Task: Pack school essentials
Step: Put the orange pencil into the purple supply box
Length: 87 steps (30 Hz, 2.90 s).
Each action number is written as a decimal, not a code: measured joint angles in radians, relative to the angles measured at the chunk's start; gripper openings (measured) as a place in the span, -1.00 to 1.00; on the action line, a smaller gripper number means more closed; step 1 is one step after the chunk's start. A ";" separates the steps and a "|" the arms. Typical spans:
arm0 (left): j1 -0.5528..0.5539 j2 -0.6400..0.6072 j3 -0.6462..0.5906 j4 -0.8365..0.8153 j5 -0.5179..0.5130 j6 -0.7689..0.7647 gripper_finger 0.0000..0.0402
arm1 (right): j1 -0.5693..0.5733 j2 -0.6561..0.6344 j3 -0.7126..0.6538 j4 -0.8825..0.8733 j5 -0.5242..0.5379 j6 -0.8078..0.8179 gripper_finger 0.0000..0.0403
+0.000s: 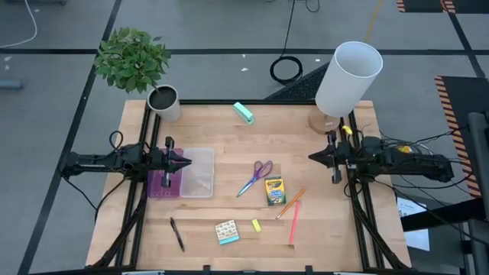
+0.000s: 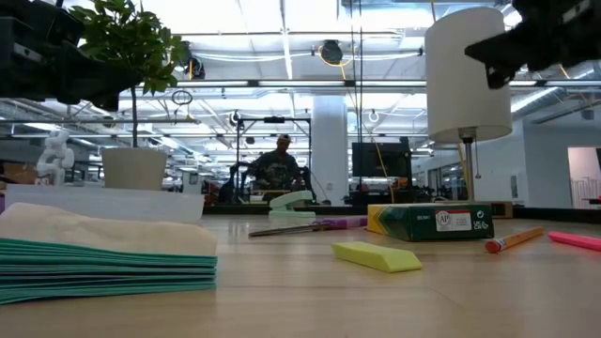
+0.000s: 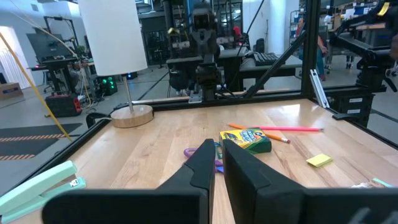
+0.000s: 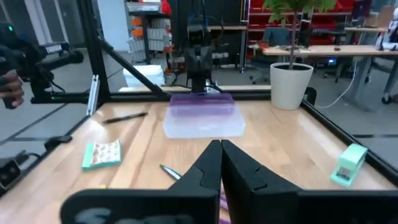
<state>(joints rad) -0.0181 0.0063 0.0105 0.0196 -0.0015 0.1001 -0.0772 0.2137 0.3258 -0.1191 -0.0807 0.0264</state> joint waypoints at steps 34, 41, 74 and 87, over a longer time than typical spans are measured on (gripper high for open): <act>0.000 0.000 0.000 0.007 -0.002 -0.063 -0.82 | 0.001 0.533 0.715 -0.658 0.000 0.188 -1.00; 0.000 0.011 0.022 -0.005 -0.004 -0.084 -0.82 | 0.001 0.568 0.715 -0.665 0.002 0.193 -1.00; -0.324 1.063 0.950 -0.287 -0.228 -0.030 -0.82 | 0.398 0.760 0.637 -0.558 0.264 0.333 -1.00; -0.198 1.260 1.047 -0.284 -0.077 0.022 -0.82 | 0.503 0.761 0.342 -0.288 0.263 0.446 -1.00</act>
<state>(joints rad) -0.2162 1.2662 1.0575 -0.2642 -0.0786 0.1225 0.4253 0.9751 0.6677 -0.4076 0.1820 0.4727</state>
